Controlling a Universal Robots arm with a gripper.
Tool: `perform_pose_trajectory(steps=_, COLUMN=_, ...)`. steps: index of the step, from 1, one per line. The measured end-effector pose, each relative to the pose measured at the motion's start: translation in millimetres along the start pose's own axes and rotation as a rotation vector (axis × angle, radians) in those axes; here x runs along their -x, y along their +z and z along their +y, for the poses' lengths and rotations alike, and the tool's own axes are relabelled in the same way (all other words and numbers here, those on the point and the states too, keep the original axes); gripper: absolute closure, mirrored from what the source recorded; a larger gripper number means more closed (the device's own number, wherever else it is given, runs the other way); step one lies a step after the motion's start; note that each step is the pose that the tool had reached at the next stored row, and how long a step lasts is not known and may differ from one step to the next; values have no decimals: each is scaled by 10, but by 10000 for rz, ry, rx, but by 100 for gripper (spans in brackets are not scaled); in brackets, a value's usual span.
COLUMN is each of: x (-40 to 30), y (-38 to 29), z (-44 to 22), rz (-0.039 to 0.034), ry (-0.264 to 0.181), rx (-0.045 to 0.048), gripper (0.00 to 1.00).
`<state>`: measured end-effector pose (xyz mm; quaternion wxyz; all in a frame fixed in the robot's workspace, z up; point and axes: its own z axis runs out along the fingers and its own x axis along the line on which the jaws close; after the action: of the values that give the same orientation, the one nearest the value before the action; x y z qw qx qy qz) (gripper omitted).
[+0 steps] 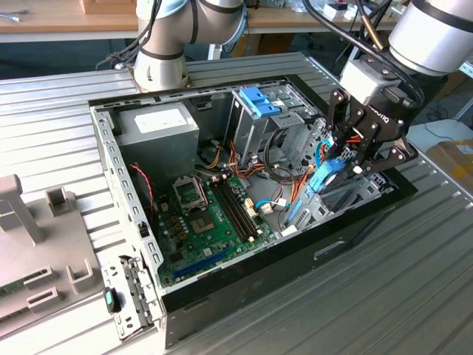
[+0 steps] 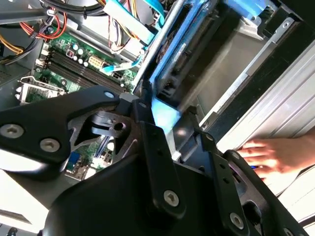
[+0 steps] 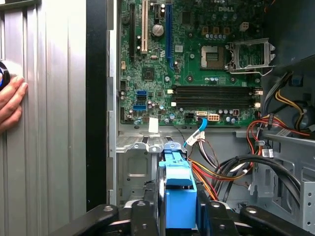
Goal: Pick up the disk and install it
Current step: 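Insert the disk into the insertion slot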
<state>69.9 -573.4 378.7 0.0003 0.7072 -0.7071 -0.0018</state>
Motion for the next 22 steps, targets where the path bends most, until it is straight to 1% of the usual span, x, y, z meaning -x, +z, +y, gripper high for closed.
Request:
perform_pose_trajectory(steps=1, x=0, y=-1, z=1, rz=1, ry=1, rx=0, gripper=56)
perform_pose_trajectory(steps=12, x=0, y=-1, z=-1, rz=3, ry=2, rx=0, gripper=56)
perform_pose_trajectory(steps=14, x=1, y=-1, z=-34, rz=3, ry=1, rx=0, gripper=56)
perform_pose_trajectory(steps=16, x=2, y=-1, z=-45, rz=2, ry=3, rx=0, gripper=56)
perform_pose_trajectory(steps=17, x=18, y=-1, z=-127, rz=3, ry=-2, rx=0, gripper=56)
perform_pose_trajectory(steps=19, x=33, y=2, z=-211, rz=1, ry=-3, rx=0, gripper=56)
perform_pose_trajectory(steps=20, x=43, y=1, z=-231, rz=6, ry=-4, rx=1, gripper=56)
perform_pose_trajectory(steps=21, x=51, y=3, z=-230, rz=4, ry=-3, rx=0, gripper=56)
perform_pose_trajectory(steps=22, x=81, y=4, z=-231, rz=4, ry=-4, rx=0, gripper=56)
